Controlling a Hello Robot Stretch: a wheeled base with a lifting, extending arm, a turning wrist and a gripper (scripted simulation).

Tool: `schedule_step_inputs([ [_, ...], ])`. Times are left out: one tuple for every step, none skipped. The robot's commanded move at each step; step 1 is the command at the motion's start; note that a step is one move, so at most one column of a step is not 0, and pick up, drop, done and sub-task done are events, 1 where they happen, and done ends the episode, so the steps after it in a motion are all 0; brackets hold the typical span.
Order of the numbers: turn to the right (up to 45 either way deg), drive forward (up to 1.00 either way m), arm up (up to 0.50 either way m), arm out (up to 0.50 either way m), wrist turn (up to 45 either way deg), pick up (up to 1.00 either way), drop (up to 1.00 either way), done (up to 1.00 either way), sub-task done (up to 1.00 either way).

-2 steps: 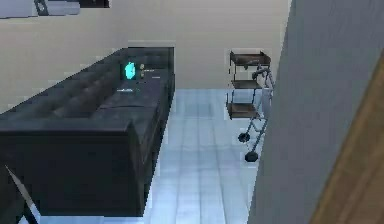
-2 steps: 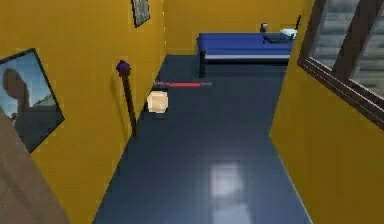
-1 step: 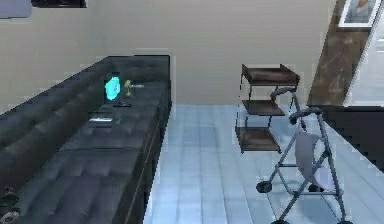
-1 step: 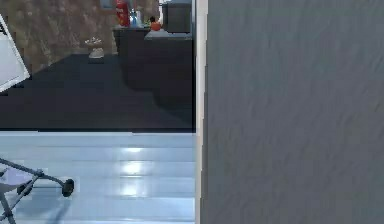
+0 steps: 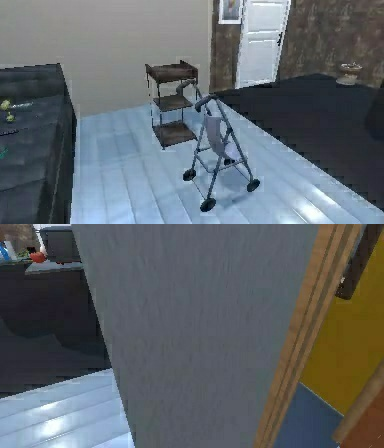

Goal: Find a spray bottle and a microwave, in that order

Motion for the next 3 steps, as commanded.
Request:
schedule_step_inputs([
  [0.0,0.30,0.00,0.00,0.0,0.00,0.00,0.00,0.00],
  [45.0,0.00,0.00,0.00,0.0,0.00,0.00,0.00,0.00],
  [3.0,0.00,0.00,0.00,0.0,0.00,0.00,0.00,0.00],
])
